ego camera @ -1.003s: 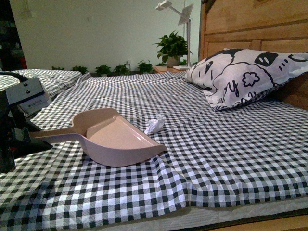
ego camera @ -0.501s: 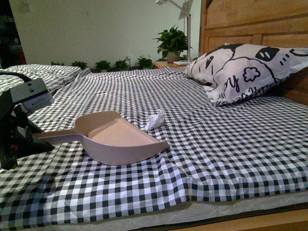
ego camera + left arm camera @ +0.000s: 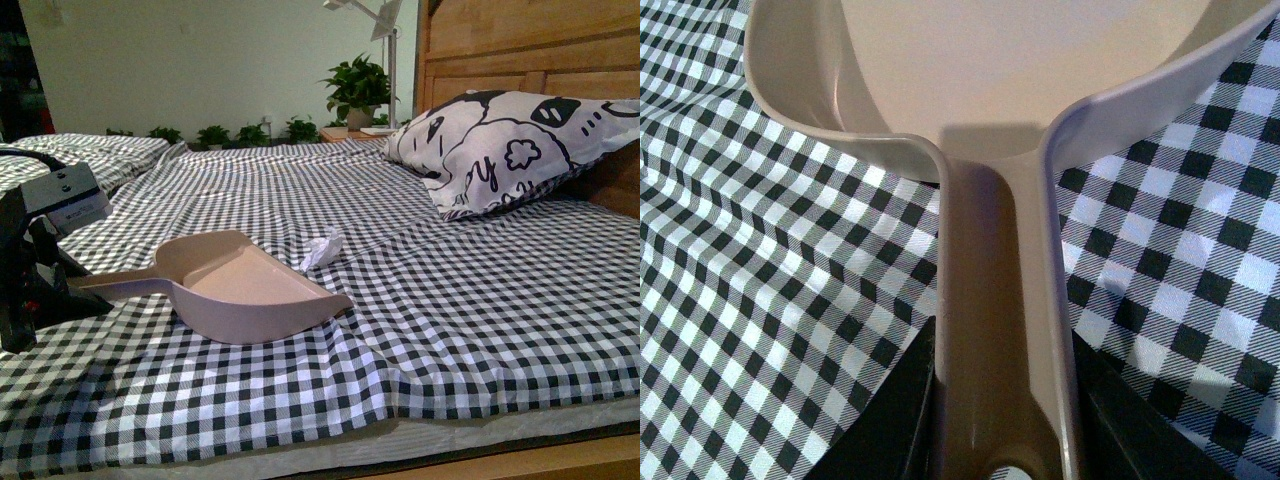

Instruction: Clean up trash

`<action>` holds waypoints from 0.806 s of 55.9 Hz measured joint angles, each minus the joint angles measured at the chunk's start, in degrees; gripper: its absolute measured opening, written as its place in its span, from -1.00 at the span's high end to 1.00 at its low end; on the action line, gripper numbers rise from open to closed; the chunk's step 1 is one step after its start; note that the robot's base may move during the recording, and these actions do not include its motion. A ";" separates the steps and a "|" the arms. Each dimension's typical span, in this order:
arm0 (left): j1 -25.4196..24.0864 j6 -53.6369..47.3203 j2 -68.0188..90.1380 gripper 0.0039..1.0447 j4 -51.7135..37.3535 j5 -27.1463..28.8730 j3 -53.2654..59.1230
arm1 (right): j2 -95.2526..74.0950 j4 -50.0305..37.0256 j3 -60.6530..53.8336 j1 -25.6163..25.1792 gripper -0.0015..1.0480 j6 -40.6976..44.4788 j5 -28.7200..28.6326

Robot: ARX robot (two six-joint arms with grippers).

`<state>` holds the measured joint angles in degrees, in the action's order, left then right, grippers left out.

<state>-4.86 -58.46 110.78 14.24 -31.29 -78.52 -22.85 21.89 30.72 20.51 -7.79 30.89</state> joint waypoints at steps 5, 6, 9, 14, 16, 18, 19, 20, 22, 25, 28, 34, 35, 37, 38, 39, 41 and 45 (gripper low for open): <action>0.00 0.00 0.00 0.46 0.00 0.02 0.00 | -5.68 5.79 2.45 -3.32 0.60 -0.04 -6.60; 0.00 0.00 0.00 0.46 0.00 0.02 0.00 | -6.51 5.77 2.54 -3.78 0.60 0.02 -7.37; 0.00 0.00 0.00 0.46 0.00 0.02 0.00 | -11.56 4.70 3.39 -6.23 0.60 0.55 -11.32; 0.00 0.00 0.00 0.46 0.00 0.00 0.00 | -20.39 0.28 5.29 -8.70 0.60 1.18 -15.02; 0.00 0.00 0.00 0.46 0.00 0.02 0.00 | -23.74 -1.27 6.49 -9.11 0.60 1.36 -15.63; 0.00 0.00 0.00 0.46 0.00 0.02 0.00 | -27.06 -3.43 7.67 -9.14 0.60 1.95 -15.43; 0.00 0.00 0.00 0.46 0.00 0.02 0.00 | -28.35 -4.20 8.09 -9.11 0.60 2.19 -15.47; 0.00 0.00 0.00 0.46 0.00 0.02 0.00 | -30.80 -5.70 8.87 -9.11 0.60 2.45 -15.65; 0.00 0.00 0.00 0.46 0.00 0.02 0.00 | -34.27 -7.39 10.16 -9.09 0.60 2.67 -15.96; 0.00 0.00 0.00 0.46 0.00 0.00 0.00 | -39.43 -10.12 12.13 -8.66 0.60 3.58 -15.34; 0.00 0.00 0.00 0.46 0.02 0.00 0.00 | -45.92 -14.27 15.10 -8.33 0.60 5.33 -14.51; 0.00 0.00 0.00 0.46 0.02 0.00 0.00 | -53.83 -17.35 19.39 -8.31 0.60 6.91 -13.35; 0.00 0.00 0.00 0.46 0.02 0.00 0.00 | -55.23 -17.70 20.20 -8.31 0.60 7.28 -13.16; 0.00 0.00 0.00 0.46 0.02 0.00 0.00 | -57.22 -18.43 21.24 -8.31 0.60 7.87 -12.68; 0.00 0.00 0.00 0.46 0.02 0.00 0.00 | -57.83 -18.69 21.57 -8.31 0.60 8.04 -12.57; 0.00 0.00 0.00 0.46 0.02 0.00 0.00 | -59.08 -19.17 22.27 -8.31 0.60 8.41 -12.48; 0.00 -0.02 0.00 0.46 0.02 0.00 0.00 | -60.74 -19.58 23.34 -8.26 0.60 8.90 -12.48; 0.00 0.00 0.00 0.46 0.02 0.00 0.00 | -64.04 -19.96 25.81 -7.96 0.60 9.60 -12.48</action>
<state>-4.86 -58.46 110.78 14.26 -31.29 -78.52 -86.89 1.93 56.53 12.56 1.80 18.41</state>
